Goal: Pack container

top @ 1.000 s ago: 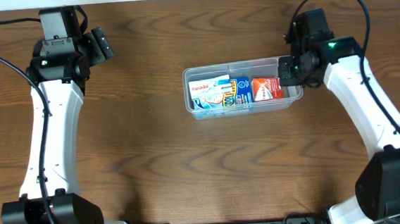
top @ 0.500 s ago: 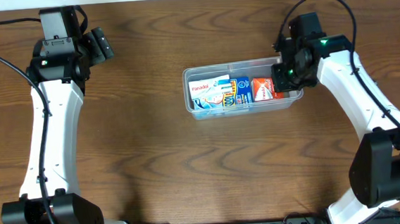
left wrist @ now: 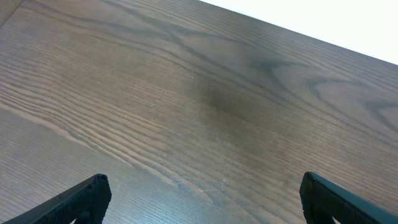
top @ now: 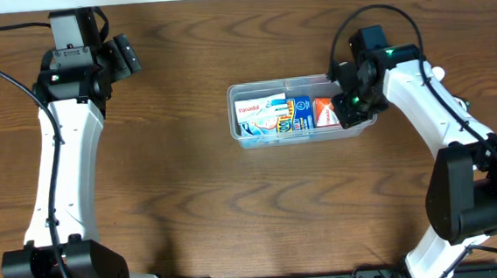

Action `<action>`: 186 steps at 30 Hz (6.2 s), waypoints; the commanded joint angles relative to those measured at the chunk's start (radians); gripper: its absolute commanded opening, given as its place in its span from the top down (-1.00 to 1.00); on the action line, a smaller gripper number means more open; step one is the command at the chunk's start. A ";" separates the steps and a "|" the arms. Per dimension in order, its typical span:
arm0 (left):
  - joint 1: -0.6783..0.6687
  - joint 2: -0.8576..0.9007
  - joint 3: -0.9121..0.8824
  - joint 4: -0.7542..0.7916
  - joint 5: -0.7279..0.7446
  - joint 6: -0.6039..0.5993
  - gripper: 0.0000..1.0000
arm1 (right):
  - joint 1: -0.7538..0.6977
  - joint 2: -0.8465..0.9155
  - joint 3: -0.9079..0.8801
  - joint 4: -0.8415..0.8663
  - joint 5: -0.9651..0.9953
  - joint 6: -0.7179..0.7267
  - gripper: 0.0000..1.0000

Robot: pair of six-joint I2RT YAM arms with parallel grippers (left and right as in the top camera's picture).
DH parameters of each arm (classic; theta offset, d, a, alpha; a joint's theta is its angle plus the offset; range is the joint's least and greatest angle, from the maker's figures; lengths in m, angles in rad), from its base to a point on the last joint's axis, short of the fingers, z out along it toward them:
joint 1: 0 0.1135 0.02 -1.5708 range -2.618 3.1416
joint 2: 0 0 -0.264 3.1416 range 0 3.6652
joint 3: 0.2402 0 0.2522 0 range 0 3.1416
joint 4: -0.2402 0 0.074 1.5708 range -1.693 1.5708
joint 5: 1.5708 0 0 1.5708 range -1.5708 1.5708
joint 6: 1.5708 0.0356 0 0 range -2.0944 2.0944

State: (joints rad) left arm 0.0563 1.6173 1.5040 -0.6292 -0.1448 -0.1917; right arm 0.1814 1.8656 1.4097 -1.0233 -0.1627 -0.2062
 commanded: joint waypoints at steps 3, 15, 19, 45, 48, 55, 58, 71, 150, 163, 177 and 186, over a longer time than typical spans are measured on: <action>0.003 -0.014 0.018 -0.003 -0.002 -0.016 -0.96 | 0.013 0.027 0.001 -0.002 0.002 -0.214 0.98; 0.003 -0.014 0.018 -0.003 -0.002 -0.016 -0.96 | 0.013 0.101 0.001 0.004 0.002 -0.515 0.98; 0.003 -0.014 0.018 -0.003 -0.002 -0.016 -0.96 | 0.012 0.132 0.001 0.019 0.001 -0.552 0.98; 0.003 -0.014 0.018 -0.003 -0.002 -0.016 -0.96 | 0.018 0.170 0.043 0.116 0.080 -0.475 0.98; 0.003 -0.014 0.018 -0.003 -0.002 -0.016 -0.96 | 0.023 0.163 0.101 0.024 0.079 -0.475 0.99; 0.003 -0.014 0.018 -0.003 -0.002 -0.016 -0.96 | 0.023 0.154 0.216 -0.116 0.027 -0.481 0.98; 0.003 -0.014 0.018 -0.003 -0.002 -0.016 -0.96 | 0.023 0.154 0.215 -0.164 -0.039 -0.576 0.98; 0.003 -0.014 0.018 -0.003 -0.002 -0.016 -0.96 | 0.022 0.157 0.177 -0.248 -0.151 -0.927 0.98; 0.003 -0.014 0.018 -0.003 -0.002 -0.016 -0.96 | -0.275 -0.233 0.155 -0.038 0.251 0.229 -0.63; 0.003 -0.014 0.018 -0.003 -0.002 -0.016 -0.96 | -0.523 -0.103 0.135 -0.024 0.248 0.229 -0.98; 0.003 -0.014 0.018 -0.003 -0.002 -0.016 -0.96 | -0.566 0.073 0.132 0.046 0.239 0.228 -0.99; 0.003 -0.014 0.018 -0.003 -0.002 -0.016 -0.96 | -0.573 0.123 0.129 0.071 0.238 0.228 -0.99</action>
State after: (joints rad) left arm 0.0563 1.6176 1.5040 -0.6292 -0.1448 -0.1917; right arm -0.3775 1.9755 1.5482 -0.9550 0.0723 0.0078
